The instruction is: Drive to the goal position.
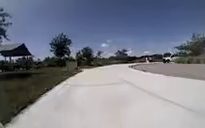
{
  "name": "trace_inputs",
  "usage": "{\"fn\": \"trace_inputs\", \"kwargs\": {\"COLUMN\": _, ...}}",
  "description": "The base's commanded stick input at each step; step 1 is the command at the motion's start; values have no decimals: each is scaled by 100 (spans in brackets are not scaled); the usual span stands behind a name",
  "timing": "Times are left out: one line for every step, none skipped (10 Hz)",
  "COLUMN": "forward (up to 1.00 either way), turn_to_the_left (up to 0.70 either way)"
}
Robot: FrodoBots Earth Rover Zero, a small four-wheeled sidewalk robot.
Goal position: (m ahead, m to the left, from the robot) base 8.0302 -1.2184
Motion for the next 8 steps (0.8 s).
{"fn": "trace_inputs", "kwargs": {"forward": 85, "turn_to_the_left": 0}}
{"fn": "trace_inputs", "kwargs": {"forward": 85, "turn_to_the_left": 0}}
{"fn": "trace_inputs", "kwargs": {"forward": 85, "turn_to_the_left": 0}}
{"fn": "trace_inputs", "kwargs": {"forward": 85, "turn_to_the_left": 0}}
{"fn": "trace_inputs", "kwargs": {"forward": 85, "turn_to_the_left": 0}}
{"fn": "trace_inputs", "kwargs": {"forward": 85, "turn_to_the_left": 0}}
{"fn": "trace_inputs", "kwargs": {"forward": 85, "turn_to_the_left": 0}}
{"fn": "trace_inputs", "kwargs": {"forward": 85, "turn_to_the_left": 0}}
